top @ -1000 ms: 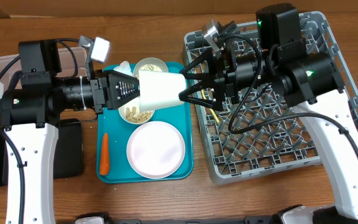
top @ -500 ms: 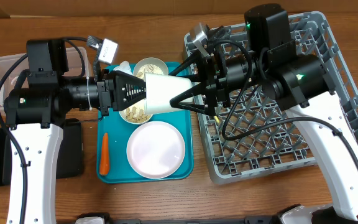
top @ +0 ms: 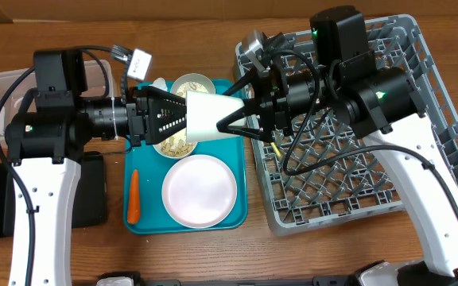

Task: Sort waste into correct bins and load items into the dishwasher rack
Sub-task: 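Place the white cup upside down in the dish rack with the right gripper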

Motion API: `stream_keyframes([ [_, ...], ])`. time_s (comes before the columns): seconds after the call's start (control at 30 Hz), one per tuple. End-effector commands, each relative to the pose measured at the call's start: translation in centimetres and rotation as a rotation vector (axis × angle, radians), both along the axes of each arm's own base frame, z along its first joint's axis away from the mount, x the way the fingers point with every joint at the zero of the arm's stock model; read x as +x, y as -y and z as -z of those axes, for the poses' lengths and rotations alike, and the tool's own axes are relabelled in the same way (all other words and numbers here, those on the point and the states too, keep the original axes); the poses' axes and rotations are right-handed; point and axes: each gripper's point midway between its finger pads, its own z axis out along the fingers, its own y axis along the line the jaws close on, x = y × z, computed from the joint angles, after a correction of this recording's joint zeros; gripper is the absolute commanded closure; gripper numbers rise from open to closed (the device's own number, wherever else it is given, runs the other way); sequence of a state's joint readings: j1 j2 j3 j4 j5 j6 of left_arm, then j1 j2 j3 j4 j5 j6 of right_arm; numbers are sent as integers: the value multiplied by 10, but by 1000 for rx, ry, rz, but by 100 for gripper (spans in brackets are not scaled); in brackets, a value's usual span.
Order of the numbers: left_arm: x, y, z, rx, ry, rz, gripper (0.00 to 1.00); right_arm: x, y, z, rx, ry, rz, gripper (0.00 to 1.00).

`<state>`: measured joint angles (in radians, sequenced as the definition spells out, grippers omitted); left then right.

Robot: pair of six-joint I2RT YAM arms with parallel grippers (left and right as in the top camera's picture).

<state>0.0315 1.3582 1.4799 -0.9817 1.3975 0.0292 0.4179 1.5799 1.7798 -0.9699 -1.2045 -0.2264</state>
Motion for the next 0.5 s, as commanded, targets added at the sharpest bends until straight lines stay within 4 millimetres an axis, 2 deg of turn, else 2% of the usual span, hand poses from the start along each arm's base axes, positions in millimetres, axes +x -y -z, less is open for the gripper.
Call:
stream_keyframes([
  [0.0, 3, -6, -4, -3, 12, -19, 50, 6, 3, 7, -38, -26, 41, 40],
  [0.07, 5, -7, -2, 9, 11, -30, 37, 10, 5, 12, -66, -29, 70, 41],
  [0.2, 15, -12, 14, 93, -25, -105, 32, 20, 10, 25, -135, -39, 140, 41],
  [0.3, 25, -23, 39, 221, -82, -207, 30, 30, 21, 39, -209, -58, 216, 41],
  [0.4, 32, -42, 70, 388, -157, -323, 29, 39, 36, 54, -287, -88, 291, 43],
  [0.43, 31, -54, 86, 479, -202, -376, 29, 46, 49, 64, -344, -119, 352, 43],
  [0.47, 30, -58, 91, 508, -219, -391, 29, 49, 55, 69, -370, -143, 387, 43],
])
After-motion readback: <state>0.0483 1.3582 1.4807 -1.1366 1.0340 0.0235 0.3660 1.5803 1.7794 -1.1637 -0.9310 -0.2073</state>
